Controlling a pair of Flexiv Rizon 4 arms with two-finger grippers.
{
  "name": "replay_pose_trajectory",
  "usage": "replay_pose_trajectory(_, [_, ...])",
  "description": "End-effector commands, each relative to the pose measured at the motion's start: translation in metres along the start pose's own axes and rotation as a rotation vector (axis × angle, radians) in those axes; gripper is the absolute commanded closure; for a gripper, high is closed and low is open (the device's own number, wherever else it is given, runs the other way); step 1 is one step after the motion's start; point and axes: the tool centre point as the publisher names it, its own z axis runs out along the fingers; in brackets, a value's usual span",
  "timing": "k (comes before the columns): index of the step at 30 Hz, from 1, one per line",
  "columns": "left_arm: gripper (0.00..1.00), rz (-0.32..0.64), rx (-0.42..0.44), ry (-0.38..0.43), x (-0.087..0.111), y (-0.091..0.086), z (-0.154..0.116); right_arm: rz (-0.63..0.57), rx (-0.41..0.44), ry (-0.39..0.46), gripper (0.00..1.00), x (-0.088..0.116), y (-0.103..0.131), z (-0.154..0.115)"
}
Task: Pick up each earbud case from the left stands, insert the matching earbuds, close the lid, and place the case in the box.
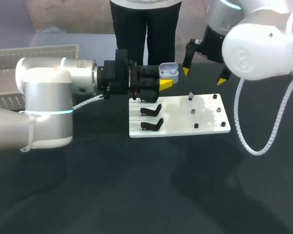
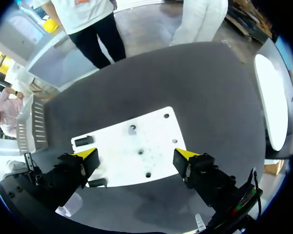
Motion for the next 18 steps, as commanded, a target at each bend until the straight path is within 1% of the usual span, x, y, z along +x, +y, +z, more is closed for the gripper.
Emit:
replay_pose_trajectory(1, [1.0,0.004,-0.006,-0.004,0.001,-0.001,0.0,-0.003,0.006,0.034,0.0,-0.007,0.004,0.027])
replay_pose_trajectory(6, [1.0,0.004,-0.006,-0.004,0.001,-0.001,0.0,-0.003,0.006,0.025,0.0,-0.004,0.004,0.041])
replay_pose_trajectory(9, [1.0,0.004,-0.006,-0.004,0.001,-0.001,0.0,0.001,-0.006,-0.005,0.0,-0.002,0.005,0.05])
replay_pose_trajectory(10, [1.0,0.004,-0.006,-0.004,0.001,-0.001,0.0,0.0,-0.004,-0.034,0.0,-0.001,0.006,0.052])
replay_pose_trajectory(12, [1.0,0.004,-0.006,-0.004,0.001,-0.001,0.0,0.012,-0.001,-0.056,0.0,-0.001,0.006,0.056])
replay_pose_trajectory(14, [1.0,0.004,-0.006,-0.004,0.001,-0.001,0.0,0.03,-0.006,-0.046,0.0,-0.001,0.005,0.061])
replay_pose_trajectory(18, [1.0,0.004,-0.006,-0.004,0.001,-0.001,0.0,0.059,-0.015,-0.072,0.0,-0.001,0.004,0.067])
